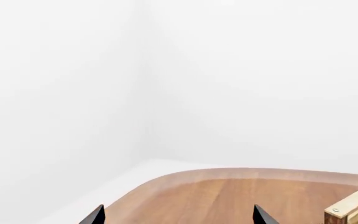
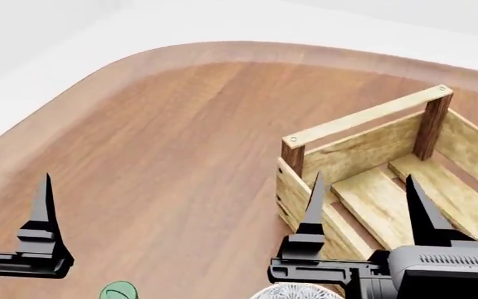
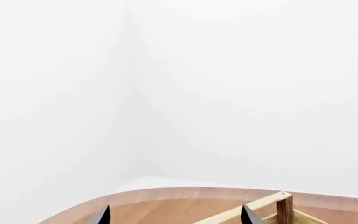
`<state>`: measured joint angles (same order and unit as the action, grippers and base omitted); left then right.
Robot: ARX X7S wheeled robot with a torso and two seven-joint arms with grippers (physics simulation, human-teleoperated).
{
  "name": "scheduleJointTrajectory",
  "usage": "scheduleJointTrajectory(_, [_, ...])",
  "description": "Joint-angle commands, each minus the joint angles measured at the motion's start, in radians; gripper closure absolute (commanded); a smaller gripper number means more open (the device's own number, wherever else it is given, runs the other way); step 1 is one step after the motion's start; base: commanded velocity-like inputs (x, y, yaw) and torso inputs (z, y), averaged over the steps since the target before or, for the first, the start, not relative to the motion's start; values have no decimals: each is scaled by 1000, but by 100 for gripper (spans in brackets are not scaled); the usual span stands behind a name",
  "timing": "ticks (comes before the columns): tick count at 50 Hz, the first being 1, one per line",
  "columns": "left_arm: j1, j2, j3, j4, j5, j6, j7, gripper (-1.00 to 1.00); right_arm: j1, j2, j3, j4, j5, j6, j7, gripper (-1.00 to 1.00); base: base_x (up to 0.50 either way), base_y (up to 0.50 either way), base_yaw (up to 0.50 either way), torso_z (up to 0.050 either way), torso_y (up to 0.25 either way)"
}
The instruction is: Pick up the salad dressing and put it in the tray.
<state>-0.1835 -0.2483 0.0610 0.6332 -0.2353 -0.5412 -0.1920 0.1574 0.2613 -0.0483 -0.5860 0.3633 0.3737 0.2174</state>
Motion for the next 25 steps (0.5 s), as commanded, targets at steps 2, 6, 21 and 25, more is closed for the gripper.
scheduleJointTrajectory(2, [-1,-5,4,-2,-4,3,-6,-100,-3,9,-10,2,3,-7,1,-100,0,0,500,0,0])
scheduleJointTrajectory(6, [-3,-6,7,-3,-5,3,-7,-100,-2,11,-14,6,2,-10,0,-100,0,0,500,0,0])
scheduleJointTrajectory(21, [-7,-12,6,-3,-13,1,-15,-100,2,25,-43,12,-9,-11,-6,-100,0,0,500,0,0])
scheduleJointTrajectory(25, [-6,-14,6,-3,-14,2,-16,-100,-2,32,-55,14,-2,-17,-23,-100,0,0,500,0,0])
